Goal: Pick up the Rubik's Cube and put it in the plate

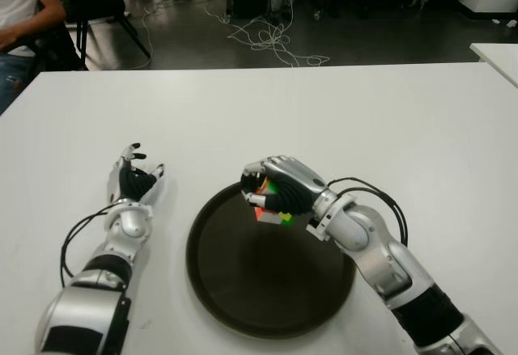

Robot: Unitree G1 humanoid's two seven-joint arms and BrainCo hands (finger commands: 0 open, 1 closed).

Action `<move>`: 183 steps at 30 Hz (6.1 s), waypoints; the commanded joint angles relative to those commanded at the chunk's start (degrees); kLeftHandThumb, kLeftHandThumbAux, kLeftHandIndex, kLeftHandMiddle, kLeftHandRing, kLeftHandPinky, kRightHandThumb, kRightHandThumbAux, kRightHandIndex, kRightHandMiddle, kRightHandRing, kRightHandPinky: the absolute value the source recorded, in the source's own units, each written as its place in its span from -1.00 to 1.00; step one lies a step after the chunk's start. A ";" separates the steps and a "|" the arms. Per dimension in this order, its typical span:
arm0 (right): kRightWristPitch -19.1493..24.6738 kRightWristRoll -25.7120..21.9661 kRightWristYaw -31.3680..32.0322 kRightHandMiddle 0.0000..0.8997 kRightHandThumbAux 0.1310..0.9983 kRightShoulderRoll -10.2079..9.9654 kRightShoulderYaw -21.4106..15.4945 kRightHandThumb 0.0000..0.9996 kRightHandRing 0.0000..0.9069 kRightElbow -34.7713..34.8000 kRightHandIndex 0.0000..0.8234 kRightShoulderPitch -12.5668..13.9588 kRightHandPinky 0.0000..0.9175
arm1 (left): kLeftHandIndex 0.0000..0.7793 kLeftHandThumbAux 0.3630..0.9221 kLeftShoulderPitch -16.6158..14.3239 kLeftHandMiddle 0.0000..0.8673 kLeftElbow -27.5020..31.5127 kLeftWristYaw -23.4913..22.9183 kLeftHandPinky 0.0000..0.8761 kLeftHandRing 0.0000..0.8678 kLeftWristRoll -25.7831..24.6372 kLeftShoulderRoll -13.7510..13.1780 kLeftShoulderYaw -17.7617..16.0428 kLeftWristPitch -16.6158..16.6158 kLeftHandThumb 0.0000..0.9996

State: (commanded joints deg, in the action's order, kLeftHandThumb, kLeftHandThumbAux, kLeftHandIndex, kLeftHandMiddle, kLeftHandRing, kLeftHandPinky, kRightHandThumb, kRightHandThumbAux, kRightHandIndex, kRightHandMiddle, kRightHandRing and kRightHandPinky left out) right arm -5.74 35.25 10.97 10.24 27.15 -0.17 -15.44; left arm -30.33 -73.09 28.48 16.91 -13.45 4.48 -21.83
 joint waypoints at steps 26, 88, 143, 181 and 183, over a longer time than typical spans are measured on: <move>-2.44 3.82 -4.71 0.73 0.36 -0.39 1.39 0.40 0.73 -8.48 0.06 -2.55 0.68 | -0.58 0.33 -0.03 -0.23 -0.16 0.03 -0.06 -0.08 -0.11 0.15 -0.48 -0.17 -0.49; -4.48 5.34 -4.82 0.63 0.37 1.43 4.14 0.39 0.67 -9.72 0.04 -2.17 0.66 | -0.55 0.29 0.01 -0.28 0.13 1.08 -0.16 -0.18 0.58 0.21 0.15 -0.35 -0.55; -15.92 2.31 -3.49 -1.00 0.13 2.77 3.56 -1.00 -1.00 -13.88 -1.00 -4.13 -1.00 | -0.56 0.34 -0.16 -0.31 -0.10 1.53 -0.08 -0.21 0.79 0.03 0.60 0.19 -0.53; -21.34 -1.65 -18.19 -1.00 0.28 8.84 -11.02 -1.00 -1.00 -18.00 -1.00 -4.91 -1.00 | -0.54 0.31 -0.13 -0.21 -0.35 0.78 -0.09 -0.10 0.19 -0.23 0.41 0.05 -0.46; -21.95 -4.98 -17.48 -1.00 0.29 9.35 -13.20 -1.00 -1.00 -17.07 -1.00 -4.10 -1.00 | -0.55 0.32 -0.19 -0.24 -0.46 0.42 -0.12 -0.12 0.03 -0.31 0.22 -0.09 -0.46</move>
State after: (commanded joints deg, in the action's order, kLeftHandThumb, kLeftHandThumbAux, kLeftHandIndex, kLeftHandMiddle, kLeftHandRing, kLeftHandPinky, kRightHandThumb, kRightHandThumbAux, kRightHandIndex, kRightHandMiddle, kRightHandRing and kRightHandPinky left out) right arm -27.69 30.26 -6.51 19.59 13.95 -17.25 -19.54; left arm -30.51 -73.55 28.90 16.95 -13.76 4.70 -21.92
